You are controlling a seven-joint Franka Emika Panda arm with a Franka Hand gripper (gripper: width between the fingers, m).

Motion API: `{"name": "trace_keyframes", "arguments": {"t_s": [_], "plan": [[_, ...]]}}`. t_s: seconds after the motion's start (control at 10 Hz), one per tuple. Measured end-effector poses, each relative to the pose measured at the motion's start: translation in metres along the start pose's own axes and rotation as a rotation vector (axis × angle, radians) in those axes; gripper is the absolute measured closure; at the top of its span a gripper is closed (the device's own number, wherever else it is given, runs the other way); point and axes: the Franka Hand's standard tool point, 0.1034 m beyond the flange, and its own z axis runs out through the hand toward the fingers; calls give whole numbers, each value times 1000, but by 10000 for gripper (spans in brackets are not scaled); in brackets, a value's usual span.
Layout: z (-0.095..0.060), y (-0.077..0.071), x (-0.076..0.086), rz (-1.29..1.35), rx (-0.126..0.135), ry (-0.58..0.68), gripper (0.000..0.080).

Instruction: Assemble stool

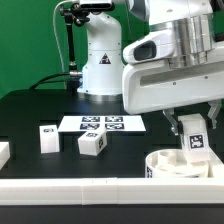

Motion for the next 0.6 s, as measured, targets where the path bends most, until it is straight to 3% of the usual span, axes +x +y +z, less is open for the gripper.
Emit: {"name": "trace_keyframes", "arguments": {"t_s": [0.6], "plan": [[1, -1, 0, 435, -2, 3, 459]]}}
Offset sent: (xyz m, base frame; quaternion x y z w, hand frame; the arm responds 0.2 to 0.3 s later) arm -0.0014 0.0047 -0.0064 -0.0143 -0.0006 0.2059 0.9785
